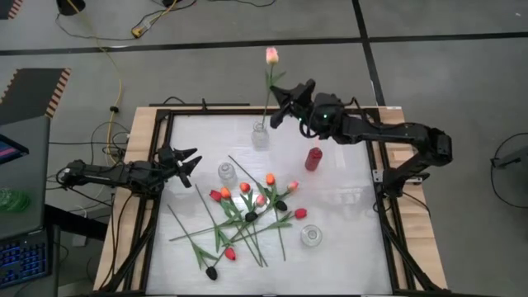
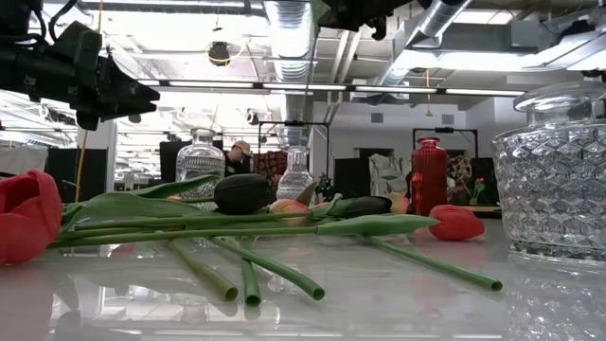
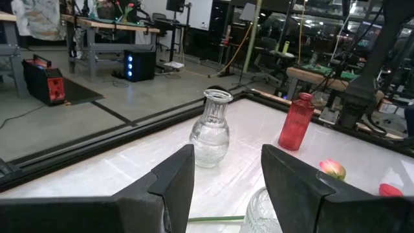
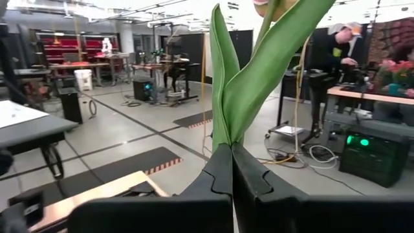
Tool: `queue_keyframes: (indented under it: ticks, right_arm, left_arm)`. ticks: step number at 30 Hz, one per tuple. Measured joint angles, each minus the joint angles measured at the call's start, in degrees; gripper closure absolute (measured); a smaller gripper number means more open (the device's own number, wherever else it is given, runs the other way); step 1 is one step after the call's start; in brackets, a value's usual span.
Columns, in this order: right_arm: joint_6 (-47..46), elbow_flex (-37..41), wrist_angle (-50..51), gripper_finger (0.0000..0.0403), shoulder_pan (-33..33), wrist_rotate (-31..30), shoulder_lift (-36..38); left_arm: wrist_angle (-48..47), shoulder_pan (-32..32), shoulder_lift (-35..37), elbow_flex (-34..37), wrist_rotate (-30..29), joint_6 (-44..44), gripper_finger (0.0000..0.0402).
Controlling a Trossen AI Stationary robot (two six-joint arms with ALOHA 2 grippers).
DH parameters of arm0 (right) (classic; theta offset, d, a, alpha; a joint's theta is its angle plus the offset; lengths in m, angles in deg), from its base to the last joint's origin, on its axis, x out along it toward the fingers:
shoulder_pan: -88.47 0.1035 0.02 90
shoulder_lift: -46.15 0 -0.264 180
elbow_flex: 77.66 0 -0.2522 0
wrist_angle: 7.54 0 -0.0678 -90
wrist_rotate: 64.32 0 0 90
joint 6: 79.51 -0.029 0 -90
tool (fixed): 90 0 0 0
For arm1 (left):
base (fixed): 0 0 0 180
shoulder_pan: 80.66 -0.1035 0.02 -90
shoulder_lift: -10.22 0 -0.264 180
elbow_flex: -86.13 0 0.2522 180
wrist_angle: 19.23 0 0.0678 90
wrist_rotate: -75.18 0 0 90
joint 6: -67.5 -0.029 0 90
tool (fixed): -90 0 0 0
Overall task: Sort flowers into vase by color
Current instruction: Put the pink tulip into the top transparent vase
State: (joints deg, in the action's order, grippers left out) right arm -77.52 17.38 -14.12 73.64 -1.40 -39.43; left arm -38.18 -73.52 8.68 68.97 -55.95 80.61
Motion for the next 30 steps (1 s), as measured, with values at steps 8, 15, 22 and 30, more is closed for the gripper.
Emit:
queue_keyframes:
  ticks: [8,15,22,30]
  right_arm:
    - [0.2,0.0,-0.2,0.0384,-1.0,0.3,0.0]
    - [1.1,1.5,-5.2,0.0383,-1.1,0.4,-1.2]
    - [4.5,1.7,-12.4,0.0383,-1.1,0.4,-7.5]
    - [4.7,1.7,-12.1,0.0383,-1.4,0.3,-9.3]
  left_arm:
    - [0.0,0.0,0.0,0.0,0.0,0.0,0.0235]
    - [0.0,0.0,0.0,0.0,0.0,0.0,0.0235]
    - [0.0,0.0,0.0,0.0,0.0,0.0,0.0235]
    - [0.0,0.0,0.0,0.0,0.0,0.0,0.0235]
